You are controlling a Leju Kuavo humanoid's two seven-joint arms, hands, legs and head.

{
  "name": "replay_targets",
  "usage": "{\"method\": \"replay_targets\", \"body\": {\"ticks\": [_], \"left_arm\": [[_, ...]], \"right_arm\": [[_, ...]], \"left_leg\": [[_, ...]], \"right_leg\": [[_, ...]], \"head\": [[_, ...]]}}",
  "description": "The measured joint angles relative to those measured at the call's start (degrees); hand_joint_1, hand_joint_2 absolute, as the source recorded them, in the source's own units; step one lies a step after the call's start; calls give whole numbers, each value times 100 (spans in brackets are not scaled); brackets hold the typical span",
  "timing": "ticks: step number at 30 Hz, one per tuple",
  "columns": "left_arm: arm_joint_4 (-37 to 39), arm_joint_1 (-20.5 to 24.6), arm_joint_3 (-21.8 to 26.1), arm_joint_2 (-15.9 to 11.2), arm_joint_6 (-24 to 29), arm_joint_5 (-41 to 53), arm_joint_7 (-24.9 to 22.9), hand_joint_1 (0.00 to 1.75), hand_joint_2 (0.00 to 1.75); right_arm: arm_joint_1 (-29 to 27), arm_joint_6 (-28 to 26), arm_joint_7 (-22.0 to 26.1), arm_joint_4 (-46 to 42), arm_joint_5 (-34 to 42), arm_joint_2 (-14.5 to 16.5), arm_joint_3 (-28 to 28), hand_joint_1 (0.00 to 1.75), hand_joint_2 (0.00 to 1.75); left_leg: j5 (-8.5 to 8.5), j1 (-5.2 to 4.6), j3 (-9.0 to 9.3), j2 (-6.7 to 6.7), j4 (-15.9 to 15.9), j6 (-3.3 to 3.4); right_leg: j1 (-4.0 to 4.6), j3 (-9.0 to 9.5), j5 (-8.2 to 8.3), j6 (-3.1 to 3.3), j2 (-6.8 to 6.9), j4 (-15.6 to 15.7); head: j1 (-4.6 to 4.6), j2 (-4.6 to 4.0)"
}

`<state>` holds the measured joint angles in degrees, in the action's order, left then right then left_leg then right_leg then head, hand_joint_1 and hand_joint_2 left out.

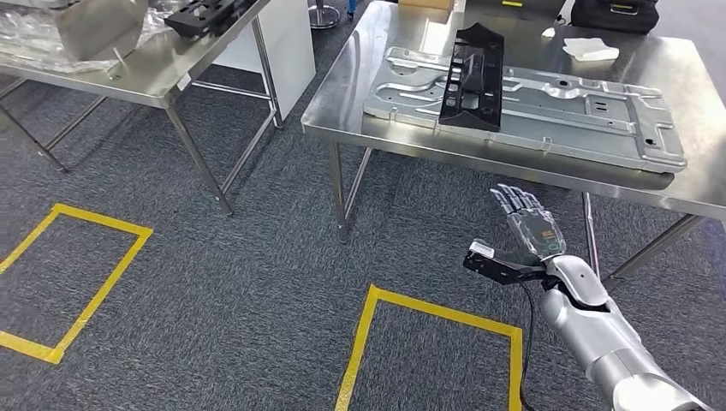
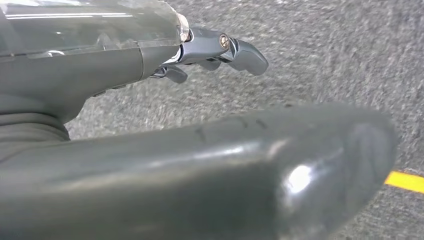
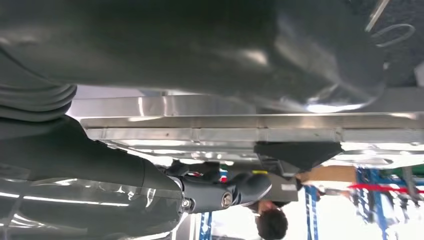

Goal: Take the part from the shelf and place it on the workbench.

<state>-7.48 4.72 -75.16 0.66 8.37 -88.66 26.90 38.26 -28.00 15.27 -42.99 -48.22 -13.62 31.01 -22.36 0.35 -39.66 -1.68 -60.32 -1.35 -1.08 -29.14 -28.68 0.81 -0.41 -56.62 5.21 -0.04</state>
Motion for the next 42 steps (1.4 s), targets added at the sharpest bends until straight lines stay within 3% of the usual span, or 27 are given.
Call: {"method": "replay_targets", "body": {"ticks": [3,4,5,7,9,10,12,13,15,17,18,19,20,22,24,26,28,30,32,34,35,36,37,39,41,42], "left_arm": [[-2,-9,-3,0,21,-5,0,0,0],[-2,-16,-4,0,25,-8,0,0,0],[-2,-25,-7,-1,28,-9,1,0,0],[-1,-40,-13,-4,40,-11,6,0,0],[-1,-40,-17,-9,55,-12,26,0,0],[-1,-42,-21,-10,60,-11,40,0,0],[-1,-55,-32,-12,62,-4,60,0,0],[-1,-63,-37,-8,62,2,65,0,0],[-1,-68,-45,4,62,16,68,0,0],[-1,-60,-50,13,69,22,67,0,0],[0,-58,-51,13,73,21,65,0,0],[-1,-61,-51,13,76,21,62,0,0],[-1,-64,-51,13,77,21,58,0,0],[-1,-65,-52,13,77,22,51,0,0],[-2,-53,-58,15,77,34,43,0,0],[-2,-52,-70,17,76,49,33,0,0],[-2,-85,-81,20,78,56,26,0,0],[-1,-106,-87,23,87,58,20,0,0],[-1,-91,-91,28,100,58,13,0,0],[-2,-81,-95,36,110,60,3,0,0],[-2,-81,-96,39,115,60,-1,0,0],[-2,-80,-97,41,118,61,-4,0,0],[-2,-79,-98,39,121,62,-6,0,0],[-1,-63,-99,33,125,71,-7,0,0],[-1,-43,-107,28,125,91,-5,0,0],[-1,-41,-114,28,124,103,-2,0,0]], "right_arm": [[-20,-13,-67,16,-106,53,24,0,0],[-34,-13,-80,25,-123,63,33,0,0],[-45,-13,-84,31,-130,71,43,0,0],[-58,-13,-86,38,-138,83,58,0,0],[-66,-21,-85,38,-165,86,64,0,0],[-76,-28,-82,37,-181,86,63,0,0],[-106,-40,-64,37,-208,85,62,0,0],[-116,-42,-49,36,-213,84,58,0,0],[-123,-20,-20,36,-218,75,51,0,0],[-122,55,-1,46,-218,58,48,0,0],[-122,104,7,55,-218,50,47,0,0],[-121,146,11,65,-218,47,47,0,0],[-117,177,16,71,-218,46,46,0,0],[-88,213,20,76,-214,39,44,0,0],[-51,229,25,76,-190,9,31,0,0],[-58,223,47,73,-138,-48,13,0,0],[-99,194,81,55,-102,-85,1,0,0],[-150,161,101,20,-101,-86,-3,0,0],[-215,170,98,-5,-109,-85,-3,0,0],[-264,231,85,-10,-115,-84,-2,0,0],[-274,271,80,-10,-120,-83,-1,0,0],[-274,309,77,-11,-124,-82,1,0,0],[-268,344,75,-11,-126,-82,2,0,0],[-257,396,90,-25,-111,-91,1,0,0],[-258,437,138,-58,-79,-122,-2,0,0],[-262,456,168,-84,-61,-141,-2,0,0]], "left_leg": [[-682,30,-381,101,-1103,-87],[-760,35,-427,116,-1344,-105],[-725,37,-353,132,-1356,-112],[-479,32,126,224,-738,-89],[-318,-14,606,412,-4,-1],[-302,-38,712,479,182,52],[-290,-59,706,440,251,149],[-281,-44,706,392,294,187],[-229,-13,689,290,342,259],[-193,-12,653,190,349,301],[-182,-16,632,130,343,309],[-173,-20,616,66,335,311],[-167,-21,605,-3,323,308],[-166,-21,598,-140,288,294],[-163,-29,569,-266,246,257],[-137,-25,516,-383,230,190],[-115,-12,477,-452,241,117],[-238,-24,386,-270,70,62],[-572,-20,113,4,-533,27],[-850,9,-199,105,-1233,-5],[-858,19,-251,122,-1369,-15],[-769,26,-197,138,-1291,-18],[-596,28,-23,183,-979,-8],[-318,-6,399,398,-180,44],[-246,-54,586,516,213,118],[-246,-74,580,477,227,152]], "right_leg": [[18,-117,94,44,161,-8],[25,-156,115,40,218,-18],[30,-187,129,33,273,-30],[36,-222,142,16,389,-57],[60,-228,142,-19,495,-73],[74,-223,141,-44,541,-78],[92,-209,147,-107,638,-73],[87,-211,129,-145,617,-89],[63,-319,-56,-207,390,-328],[37,-648,-436,-234,129,-1014],[34,-842,-594,-240,88,-1410],[32,-978,-652,-244,76,-1674],[31,-1011,-589,-243,70,-1728],[22,-751,-183,-226,14,-1166],[6,-423,107,-197,-190,-444],[14,-326,142,-171,-282,-191],[18,-327,174,-119,-173,-160],[-5,-316,210,-38,-67,-113],[-2,-312,223,16,57,-90],[20,-318,219,31,187,-94],[27,-320,217,32,252,-97],[31,-320,213,30,315,-101],[34,-315,207,22,379,-106],[53,-302,185,-11,498,-120],[80,-297,168,-63,607,-131],[90,-295,165,-93,662,-131]], "head": [[1,0],[0,0],[1,0],[0,0],[-3,0],[-4,0],[-6,0],[-4,0],[-5,0],[-5,0],[-6,0],[-6,0],[-5,0],[-6,0],[-6,0],[-6,0],[-5,0],[-4,0],[-2,0],[-2,0],[-2,0],[-2,0],[-2,0],[-3,0],[-3,0],[-3,0]]}}
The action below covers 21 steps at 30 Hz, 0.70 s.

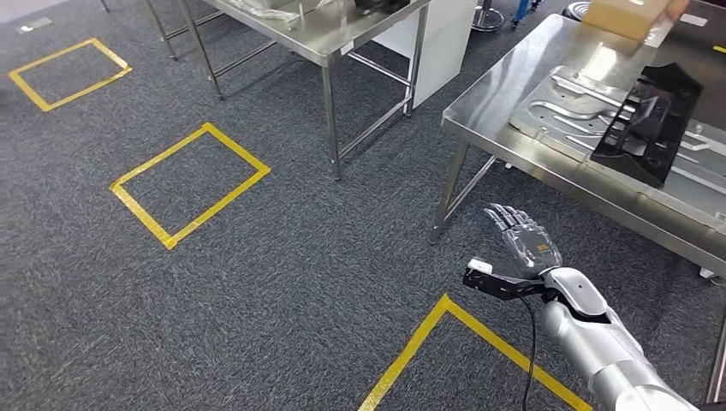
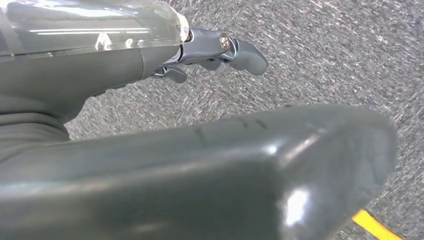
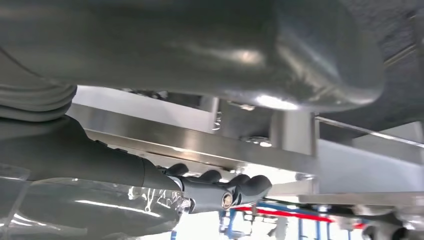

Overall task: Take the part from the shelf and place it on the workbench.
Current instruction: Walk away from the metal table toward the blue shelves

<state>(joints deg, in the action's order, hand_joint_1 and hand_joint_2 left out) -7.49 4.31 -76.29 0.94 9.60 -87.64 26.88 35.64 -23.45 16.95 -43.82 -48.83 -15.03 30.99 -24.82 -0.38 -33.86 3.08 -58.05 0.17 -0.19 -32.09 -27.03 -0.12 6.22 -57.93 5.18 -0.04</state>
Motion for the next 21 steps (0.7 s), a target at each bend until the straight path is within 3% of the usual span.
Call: {"method": "replay_targets", "body": {"ticks": [3,6,8,10,11,12,14,16,17,19,21], "left_arm": [[-1,-19,-21,0,-4,19,15,0,0],[-1,-22,-23,1,-6,21,19,0,0],[0,-11,-31,4,-23,24,41,0,0],[1,19,-56,1,-54,43,75,0,0],[1,31,-69,-2,-62,52,80,0,0],[1,40,-80,-4,-64,59,73,0,0],[1,61,-86,-4,-40,54,38,0,0],[1,87,-86,-4,-1,32,5,0,0],[1,93,-86,-5,14,19,-7,0,0],[1,89,-86,-20,28,7,-16,0,0],[1,98,-87,-42,21,10,-10,0,0]], "right_arm": [[-10,30,67,-77,44,-20,2,0,0],[-11,33,78,-92,49,-21,3,0,0],[-12,46,108,-109,55,-36,6,0,0],[-46,88,156,-119,71,-96,16,0,0],[-63,109,169,-117,76,-121,21,0,0],[-76,125,176,-116,72,-138,26,0,0],[-62,132,173,-114,24,-125,30,0,0],[-50,137,166,-103,-57,-76,30,0,0],[-42,151,162,-93,-94,-31,30,0,0],[-9,191,153,-78,-144,86,30,0,0],[41,236,150,-66,-154,180,30,0,0]], "left_leg": [[42,7,-12,-151,44,80],[60,22,-2,-171,65,100],[86,41,-3,-216,82,125],[118,46,-28,-415,87,156],[126,44,-39,-525,79,163],[131,44,-46,-650,65,162],[124,43,-64,-794,20,129],[131,49,-116,-922,-17,62],[145,58,-144,-980,-16,20],[164,69,-185,-1051,-9,-58],[13,51,-302,-832,-230,-112]], "right_leg": [[-5,16,-13,-72,103,5],[-12,10,-26,-88,87,-3],[-40,-61,-163,-114,-157,-173],[-66,-475,-535,-153,-484,-1039],[-71,-616,-592,-160,-557,-1309],[-77,-663,-531,-163,-616,-1381],[-105,-306,-123,-141,-857,-595],[-116,-114,28,-116,-1080,-133],[-105,-110,12,-98,-1102,-103],[-106,-106,46,-33,-958,-67],[-124,-80,77,57,-812,-10]], "head": [[2,0],[1,0],[0,0],[-1,0],[-2,0],[-2,0],[-2,0],[-1,0],[-1,0],[-1,0],[4,0]]}}
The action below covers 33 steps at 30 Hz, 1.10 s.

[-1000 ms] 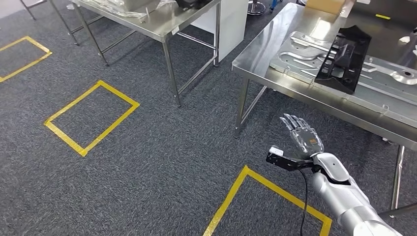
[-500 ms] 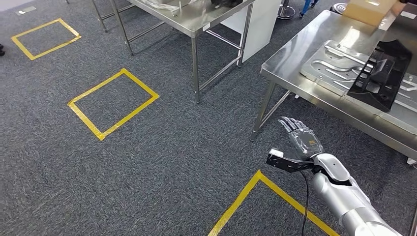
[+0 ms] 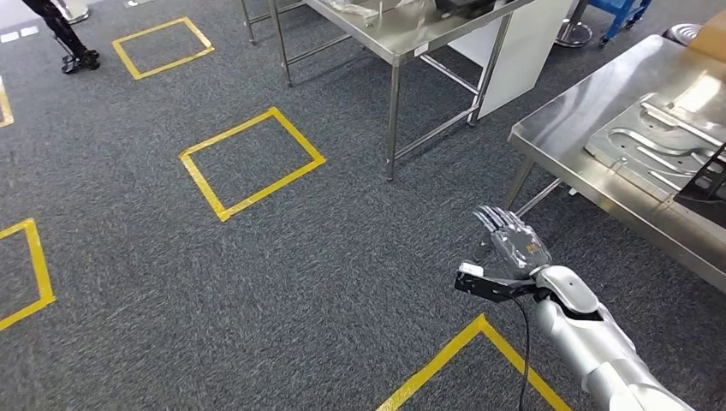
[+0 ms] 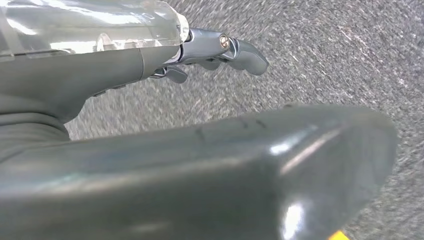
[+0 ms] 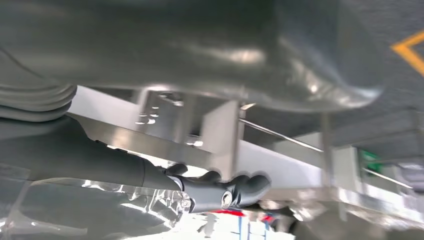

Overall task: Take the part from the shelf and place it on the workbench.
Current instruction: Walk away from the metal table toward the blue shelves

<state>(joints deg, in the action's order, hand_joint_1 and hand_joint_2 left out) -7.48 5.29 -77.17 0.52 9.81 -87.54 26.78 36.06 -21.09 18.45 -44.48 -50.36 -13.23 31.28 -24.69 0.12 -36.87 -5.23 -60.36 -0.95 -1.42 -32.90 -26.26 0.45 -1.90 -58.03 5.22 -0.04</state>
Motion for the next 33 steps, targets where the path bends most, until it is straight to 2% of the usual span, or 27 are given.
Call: {"method": "replay_targets", "body": {"ticks": [2,3,4,5,6,7,9,10,11,13,14,15,17,18,19,20,21,22,24,25,26,28,29,30,32,33], "left_arm": [[-1,23,-1,-9,-16,7,17,0,0],[-1,27,-1,-10,-24,8,28,0,0],[-1,23,-1,-11,-30,7,36,0,0],[-1,14,-1,-15,-35,3,43,0,0],[-1,7,-1,-23,-40,-3,53,0,0],[-1,3,-1,-34,-44,-13,66,0,0],[-1,10,9,-57,-60,-46,111,0,0],[-1,11,17,-64,-68,-70,130,0,0],[-1,7,29,-69,-79,-92,144,0,0],[-1,-16,54,-80,-95,-120,150,0,0],[0,-25,64,-85,-98,-120,149,0,0],[0,-27,71,-89,-97,-117,147,0,0],[-1,-23,79,-95,-83,-113,131,0,0],[-1,-24,83,-99,-74,-115,115,0,0],[-1,-32,86,-104,-67,-119,92,0,0],[0,-41,90,-108,-63,-122,68,0,0],[1,-49,93,-111,-63,-119,47,0,0],[1,-49,95,-114,-68,-106,32,0,0],[1,-33,96,-116,-93,-68,25,0,0],[0,-23,95,-117,-110,-47,33,0,0],[-1,-20,95,-119,-127,-31,48,0,0],[-1,-32,95,-124,-156,-9,86,0,0],[-1,-42,93,-127,-168,-4,104,0,0],[-1,-45,92,-131,-176,-3,116,0,0],[-2,-28,90,-135,-183,-4,127,0,0],[-2,-17,90,-136,-183,-12,127,0,0]], "right_arm": [[27,38,18,27,10,38,-2,0,0],[34,51,39,49,22,42,-3,0,0],[38,57,68,74,39,45,-4,0,0],[44,60,101,99,58,49,-5,0,0],[51,62,131,119,76,56,-5,0,0],[61,63,160,135,87,62,-5,0,0],[84,60,211,162,90,70,-4,0,0],[95,52,234,174,79,72,-3,0,0],[101,42,253,184,58,79,0,0,0],[101,10,269,190,3,101,11,0,0],[93,-12,266,186,-20,108,17,0,0],[80,-35,260,179,-33,102,20,0,0],[22,-66,234,169,-40,48,19,0,0],[-18,-69,220,168,-39,9,14,0,0],[-59,-66,205,168,-37,-28,5,0,0],[-94,-60,190,160,-34,-58,-6,0,0],[-118,-51,177,140,-32,-82,-21,0,0],[-134,-39,158,103,-31,-106,-40,0,0],[-173,-5,103,-15,-46,-170,-95,0,0],[-208,14,73,-86,-69,-210,-125,0,0],[-257,30,46,-164,-99,-245,-154,0,0],[-377,44,16,-340,-159,-290,-204,0,0],[-431,44,10,-431,-182,-299,-227,0,0],[-476,45,8,-511,-197,-305,-249,0,0],[-550,59,4,-620,-217,-323,-291,0,0],[-582,79,6,-645,-226,-331,-307,0,0]], "left_leg": [[-365,8,-305,337,-666,-37],[-530,24,-479,422,-1040,-56],[-616,38,-593,464,-1302,-69],[-598,48,-605,485,-1362,-76],[-482,53,-499,506,-1188,-73],[-309,52,-299,559,-839,-60],[-60,9,116,787,-71,8],[-7,-15,231,861,150,45],[-2,-38,269,883,241,79],[33,-34,267,755,267,139],[54,-23,276,698,295,174],[77,-10,286,646,323,211],[104,0,292,525,350,257],[108,-1,287,455,348,267],[109,-3,285,379,344,270],[109,-4,284,303,337,270],[107,-4,284,234,326,267],[102,-2,285,164,310,258],[80,-4,270,31,257,219],[71,-5,251,-30,234,189],[70,-2,231,-85,223,155],[83,11,199,-165,230,80],[62,9,180,-97,200,49],[-14,4,129,32,89,22],[-338,4,-123,355,-473,-14],[-530,16,-311,433,-880,-31]], "right_leg": [[21,9,3,55,166,22],[38,7,-1,62,254,21],[51,5,-6,68,340,19],[60,4,-11,69,422,17],[65,7,-16,63,492,14],[69,14,-25,52,558,9],[93,32,-50,10,676,-3],[107,40,-62,-14,728,-7],[121,48,-69,-40,779,-7],[118,64,-87,-95,858,-5],[103,57,-132,-126,796,-49],[86,6,-232,-151,673,-183],[60,-274,-575,-189,353,-806],[58,-477,-747,-201,268,-1212],[58,-648,-842,-211,232,-1534],[56,-743,-832,-217,218,-1679],[51,-722,-700,-219,207,-1580],[38,-590,-480,-219,173,-1258],[5,-243,-109,-210,-20,-467],[0,-129,-24,-197,-95,-216],[8,-84,-14,-177,-135,-111],[22,-76,-4,-111,-51,-86],[20,-64,10,-71,-1,-61],[15,-50,23,-26,53,-36],[29,-28,29,38,178,-8],[44,-26,23,57,245,-10]], "head": [[5,0],[4,0],[4,0],[4,0],[4,0],[4,0],[4,0],[4,0],[4,0],[4,0],[4,0],[3,0],[1,0],[1,0],[0,0],[0,0],[0,0],[0,0],[0,0],[-1,0],[-1,0],[-1,0],[0,0],[1,0],[2,0],[3,0]]}}
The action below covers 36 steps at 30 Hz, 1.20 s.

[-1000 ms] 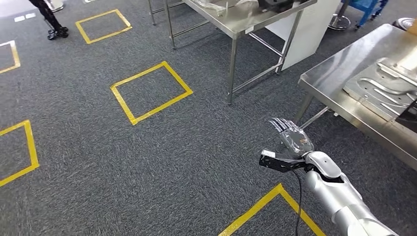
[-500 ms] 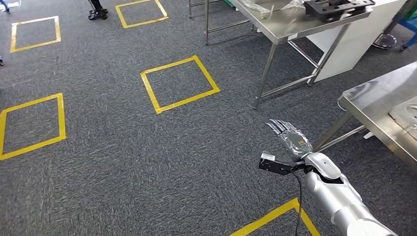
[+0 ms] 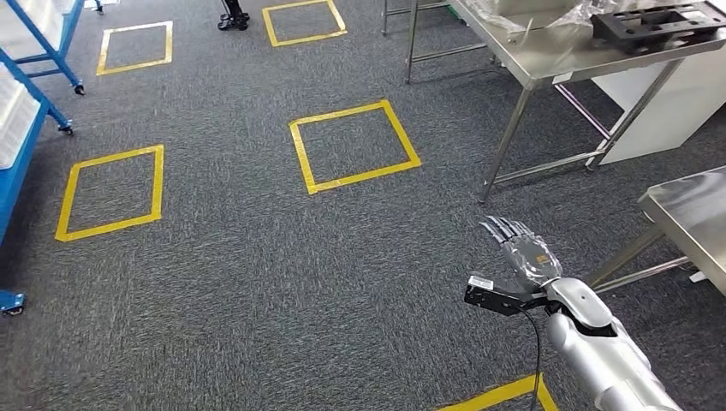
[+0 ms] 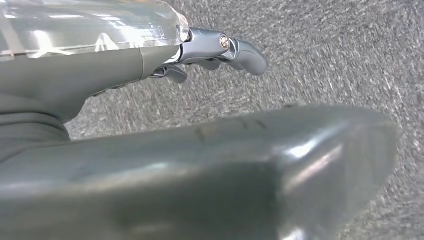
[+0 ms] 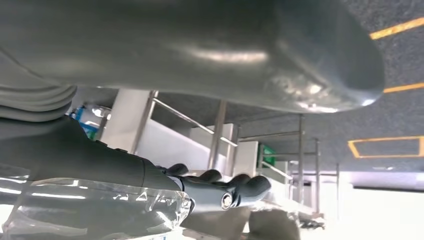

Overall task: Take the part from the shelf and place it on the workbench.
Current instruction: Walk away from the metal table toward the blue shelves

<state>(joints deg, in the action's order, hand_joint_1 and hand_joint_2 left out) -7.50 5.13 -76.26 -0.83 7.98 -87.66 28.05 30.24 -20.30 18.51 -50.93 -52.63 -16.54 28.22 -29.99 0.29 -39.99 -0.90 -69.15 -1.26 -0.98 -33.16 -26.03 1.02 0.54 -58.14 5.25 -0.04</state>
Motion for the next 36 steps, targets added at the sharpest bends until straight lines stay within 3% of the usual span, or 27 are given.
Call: {"method": "replay_targets", "body": {"ticks": [2,3,5,7,8,11,13,15,16,17,18,20,22,24,25,26,28,30,32,33,34,36], "left_arm": [[1,0,9,-1,-1,-53,11,0,0],[1,-6,22,-3,-2,-87,23,0,0],[1,-12,55,-10,-8,-139,57,0,0],[2,-7,73,-16,-11,-140,93,0,0],[2,-10,75,-19,-7,-131,107,0,0],[2,-43,77,-49,35,-138,103,0,0],[2,-40,94,-65,86,-180,62,0,0],[2,-24,143,-76,137,-218,13,0,0],[2,-23,170,-84,153,-229,-9,0,0],[2,-32,192,-91,163,-233,-19,0,0],[2,-43,208,-95,170,-234,-23,0,0],[2,-60,228,-97,172,-234,-10,0,0],[2,-56,242,-91,170,-228,18,0,0],[2,-63,253,-86,167,-214,38,0,0],[2,-74,256,-83,166,-201,44,0,0],[2,-88,257,-80,162,-186,52,0,0],[2,-91,256,-73,140,-149,75,0,0],[2,-62,252,-66,104,-109,99,0,0],[2,-51,242,-59,84,-75,111,0,0],[2,-60,234,-56,83,-67,113,0,0],[2,-74,227,-55,88,-62,113,0,0],[2,-92,220,-54,98,-76,116,0,0]], "right_arm": [[-42,51,22,-13,-42,-3,-14,0,0],[-50,69,41,-12,-71,9,-15,0,0],[-49,64,84,-3,-123,51,-14,0,0],[-16,18,135,46,-170,114,-9,0,0],[24,-5,160,99,-192,164,-1,0,0],[216,-28,175,279,-234,382,34,0,0],[343,-15,169,363,-253,506,71,0,0],[431,24,162,461,-276,572,124,0,0],[454,47,158,510,-285,591,153,0,0],[466,67,156,548,-288,610,178,0,0],[478,80,160,578,-288,629,200,0,0],[528,101,182,620,-268,655,231,0,0],[591,122,211,648,-220,661,251,0,0],[623,140,226,657,-175,661,267,0,0],[630,149,227,653,-160,661,274,0,0],[633,163,221,641,-141,661,282,0,0],[632,210,205,585,-80,632,295,0,0],[582,262,169,493,-3,534,300,0,0],[447,275,132,364,52,375,297,0,0],[356,262,125,294,68,294,295,0,0],[262,245,128,227,78,218,292,0,0],[132,221,152,124,86,111,289,0,0]], "left_leg": [[-171,23,-252,47,-543,-28],[-101,30,-227,59,-509,-34],[247,30,153,182,200,-17],[468,-9,501,353,893,46],[498,-29,566,390,1049,82],[541,-42,557,239,1123,185],[600,-18,587,134,1186,256],[632,-14,587,3,1204,296],[637,-18,582,-75,1202,303],[639,-22,580,-156,1198,303],[639,-25,579,-237,1189,302],[631,-24,578,-390,1157,289],[622,-26,546,-533,1113,246],[635,-10,499,-661,1104,174],[650,3,483,-726,1118,133],[650,7,470,-703,1115,102],[507,-12,366,-402,901,59],[160,-8,63,-49,259,31],[-89,28,-254,36,-405,-3],[-75,42,-290,51,-494,-18],[42,53,-203,73,-345,-28],[376,53,216,246,431,-25]], "right_leg": [[22,0,-12,12,140,-7],[27,1,-19,12,204,-12],[32,15,-40,-10,324,-27],[57,33,-68,-58,431,-41],[69,38,-77,-85,478,-44],[65,52,-92,-171,558,-42],[34,-49,-285,-218,352,-300],[14,-377,-663,-243,70,-1018],[13,-565,-808,-250,4,-1403],[13,-693,-852,-253,-20,-1644],[13,-723,-776,-250,-30,-1662],[8,-472,-356,-227,-121,-1054],[-6,-158,-58,-193,-361,-340],[4,-66,-29,-155,-461,-107],[13,-62,-15,-132,-405,-82],[8,-44,3,-96,-336,-49],[-4,6,39,-18,-194,33],[11,33,43,33,-42,66],[31,36,26,40,127,63],[33,40,16,33,208,61],[33,48,4,19,281,57],[34,69,-30,-21,401,39]], "head": [[0,0],[0,0],[-1,0],[-1,0],[-1,0],[-2,0],[-3,0],[-4,0],[-5,0],[-5,0],[-5,0],[-5,0],[-4,0],[-4,0],[-5,0],[-4,0],[-1,0],[2,0],[2,0],[2,0],[2,0],[2,0]]}}
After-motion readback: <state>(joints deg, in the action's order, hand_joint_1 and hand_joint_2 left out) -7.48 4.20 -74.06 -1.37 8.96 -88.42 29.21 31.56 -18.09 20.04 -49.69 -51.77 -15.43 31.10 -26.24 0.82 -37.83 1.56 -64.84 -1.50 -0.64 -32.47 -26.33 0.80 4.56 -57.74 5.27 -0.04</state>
